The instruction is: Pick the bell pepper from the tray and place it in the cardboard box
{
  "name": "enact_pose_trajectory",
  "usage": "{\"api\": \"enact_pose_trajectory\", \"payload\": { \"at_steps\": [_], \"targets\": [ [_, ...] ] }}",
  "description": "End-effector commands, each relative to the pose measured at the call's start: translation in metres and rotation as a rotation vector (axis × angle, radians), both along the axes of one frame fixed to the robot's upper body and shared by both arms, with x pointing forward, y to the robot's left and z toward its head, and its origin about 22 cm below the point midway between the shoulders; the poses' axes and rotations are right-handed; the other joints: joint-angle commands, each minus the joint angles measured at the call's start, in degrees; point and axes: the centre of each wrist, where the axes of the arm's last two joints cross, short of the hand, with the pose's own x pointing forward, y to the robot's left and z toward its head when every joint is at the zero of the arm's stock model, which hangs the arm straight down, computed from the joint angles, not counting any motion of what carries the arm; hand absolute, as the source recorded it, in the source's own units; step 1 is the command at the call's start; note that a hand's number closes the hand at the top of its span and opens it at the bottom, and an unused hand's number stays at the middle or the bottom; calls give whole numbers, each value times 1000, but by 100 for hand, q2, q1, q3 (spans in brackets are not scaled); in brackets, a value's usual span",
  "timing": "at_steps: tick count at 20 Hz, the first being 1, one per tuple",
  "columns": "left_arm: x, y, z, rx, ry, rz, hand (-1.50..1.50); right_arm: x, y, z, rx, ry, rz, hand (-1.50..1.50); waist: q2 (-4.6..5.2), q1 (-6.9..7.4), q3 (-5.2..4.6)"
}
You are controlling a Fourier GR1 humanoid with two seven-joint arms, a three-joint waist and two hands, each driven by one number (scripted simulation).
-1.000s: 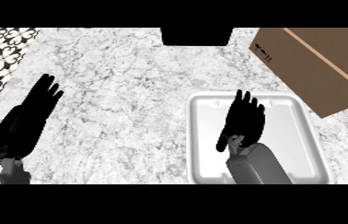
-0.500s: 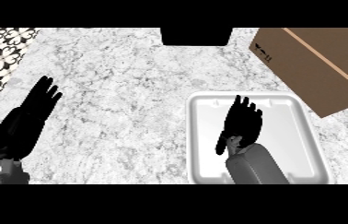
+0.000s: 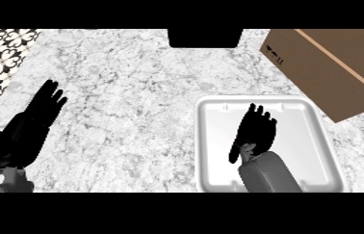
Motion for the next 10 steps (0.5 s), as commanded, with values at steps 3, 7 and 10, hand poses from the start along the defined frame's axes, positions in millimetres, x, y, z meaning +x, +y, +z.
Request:
{"api": "enact_pose_trajectory", "payload": {
  "at_steps": [3, 7, 10],
  "targets": [
    [0, -7, 5, -5, -13, 7, 0, -6, -4, 9, -58, 22, -115, 150, -7, -33, 0],
    [8, -8, -5, -12, -9, 2, 0, 13, 10, 0, -95, -5, -26, 150, 8, 1, 1],
    [3, 2, -6, -7, 17, 26, 0, -4, -2, -13, -108, 2, -18, 150, 3, -15, 0]
  ]
}}
